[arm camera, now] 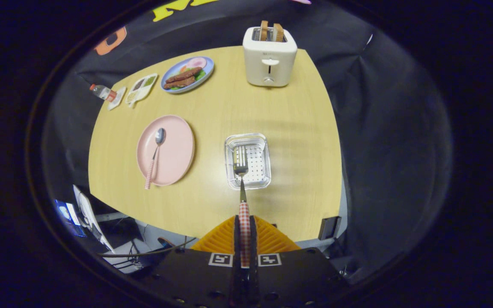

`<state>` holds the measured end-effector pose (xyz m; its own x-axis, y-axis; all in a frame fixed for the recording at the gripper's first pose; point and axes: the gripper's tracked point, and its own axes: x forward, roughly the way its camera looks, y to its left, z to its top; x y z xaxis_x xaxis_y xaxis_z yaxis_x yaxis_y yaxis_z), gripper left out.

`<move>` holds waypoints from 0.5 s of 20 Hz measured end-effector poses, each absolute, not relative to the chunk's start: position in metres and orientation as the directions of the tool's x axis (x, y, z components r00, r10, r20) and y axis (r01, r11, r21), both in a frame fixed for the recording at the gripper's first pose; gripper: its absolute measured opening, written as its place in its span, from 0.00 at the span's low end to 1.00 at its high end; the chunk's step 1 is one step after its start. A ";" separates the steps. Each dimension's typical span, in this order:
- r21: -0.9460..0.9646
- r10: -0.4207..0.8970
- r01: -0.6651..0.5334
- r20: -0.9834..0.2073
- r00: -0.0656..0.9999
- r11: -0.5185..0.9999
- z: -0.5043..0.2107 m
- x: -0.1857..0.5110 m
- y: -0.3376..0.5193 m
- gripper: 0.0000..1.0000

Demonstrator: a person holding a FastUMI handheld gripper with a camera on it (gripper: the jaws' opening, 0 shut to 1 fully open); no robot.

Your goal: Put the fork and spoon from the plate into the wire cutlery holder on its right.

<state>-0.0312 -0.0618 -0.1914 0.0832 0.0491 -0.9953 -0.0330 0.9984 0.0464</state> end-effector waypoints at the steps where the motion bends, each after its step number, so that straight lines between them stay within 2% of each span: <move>1: 0.047 0.049 -0.026 -0.997 0.055 0.999 -0.196 -0.029 -0.062 0.06; 10: 0.033 0.039 0.059 -0.995 -0.095 0.998 -0.226 -0.005 -0.069 0.06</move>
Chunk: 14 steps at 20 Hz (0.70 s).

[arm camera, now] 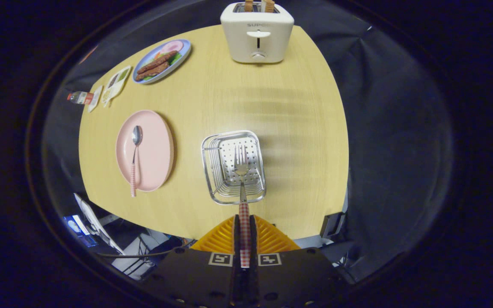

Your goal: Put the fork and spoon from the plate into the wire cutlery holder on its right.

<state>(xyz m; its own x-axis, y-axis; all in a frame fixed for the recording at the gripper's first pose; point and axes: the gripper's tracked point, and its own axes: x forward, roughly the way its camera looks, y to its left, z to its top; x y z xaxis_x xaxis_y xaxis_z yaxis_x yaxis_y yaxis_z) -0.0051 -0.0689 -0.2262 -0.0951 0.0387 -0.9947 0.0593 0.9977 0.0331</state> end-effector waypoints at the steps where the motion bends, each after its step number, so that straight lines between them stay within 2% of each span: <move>1: 0.039 0.046 0.070 -0.993 -0.104 0.997 -0.228 -0.004 -0.068 0.06; 5: 0.043 0.054 0.091 -0.991 -0.119 0.995 -0.233 0.000 -0.067 0.08; 7: 0.040 0.049 0.089 -0.994 -0.100 0.995 -0.234 0.005 -0.067 0.14; 11: 0.048 0.052 0.095 -0.998 -0.045 0.994 -0.227 0.013 -0.066 0.15; 14: 0.054 0.049 0.074 -0.997 0.065 0.996 -0.213 0.027 -0.064 0.43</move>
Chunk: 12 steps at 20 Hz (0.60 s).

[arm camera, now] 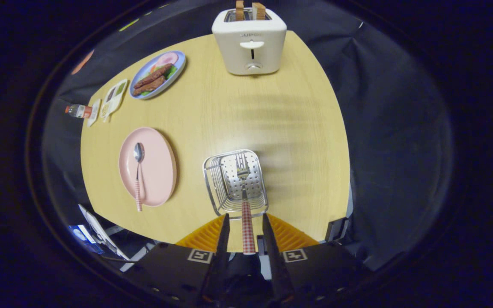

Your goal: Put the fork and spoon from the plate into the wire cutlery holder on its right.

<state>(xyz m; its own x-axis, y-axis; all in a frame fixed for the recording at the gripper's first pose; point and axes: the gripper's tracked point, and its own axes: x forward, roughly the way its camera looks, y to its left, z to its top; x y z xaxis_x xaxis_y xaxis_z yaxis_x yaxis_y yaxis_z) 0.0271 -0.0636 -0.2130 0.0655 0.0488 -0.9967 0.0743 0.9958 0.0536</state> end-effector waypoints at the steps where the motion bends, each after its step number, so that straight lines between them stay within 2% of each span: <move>1: 0.055 0.047 0.061 -0.991 0.127 0.997 -0.205 0.035 -0.061 0.52; 5: 0.092 0.069 0.039 -0.914 0.401 0.995 -0.170 0.070 -0.032 0.89; 8: 0.165 0.132 0.006 -0.812 0.568 0.986 -0.151 0.076 0.011 0.95; 12: 0.225 0.222 -0.082 -0.720 0.657 0.971 -0.160 0.058 0.086 0.95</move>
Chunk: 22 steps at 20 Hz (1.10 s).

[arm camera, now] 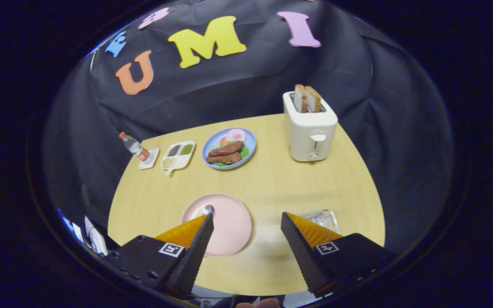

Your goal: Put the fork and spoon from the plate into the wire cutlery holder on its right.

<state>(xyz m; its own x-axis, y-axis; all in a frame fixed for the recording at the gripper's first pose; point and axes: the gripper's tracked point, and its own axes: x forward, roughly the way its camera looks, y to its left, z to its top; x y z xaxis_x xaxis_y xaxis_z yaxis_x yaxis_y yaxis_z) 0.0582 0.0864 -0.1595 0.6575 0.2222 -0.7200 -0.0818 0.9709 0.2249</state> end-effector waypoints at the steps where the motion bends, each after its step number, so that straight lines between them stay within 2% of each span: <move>1: 0.215 0.221 -0.092 -0.713 0.665 0.972 -0.170 0.054 0.102 0.95; 7: 0.222 0.227 -0.088 -0.745 0.627 0.971 -0.250 0.027 0.180 0.95; 16: 0.074 0.120 -0.098 -0.764 0.634 0.992 -0.305 0.035 0.214 0.94; 21: 0.045 0.066 -0.050 -0.779 0.624 0.998 -0.321 0.036 0.210 0.79; 22: 0.044 0.063 -0.046 -0.786 0.615 0.998 -0.325 0.036 0.210 0.73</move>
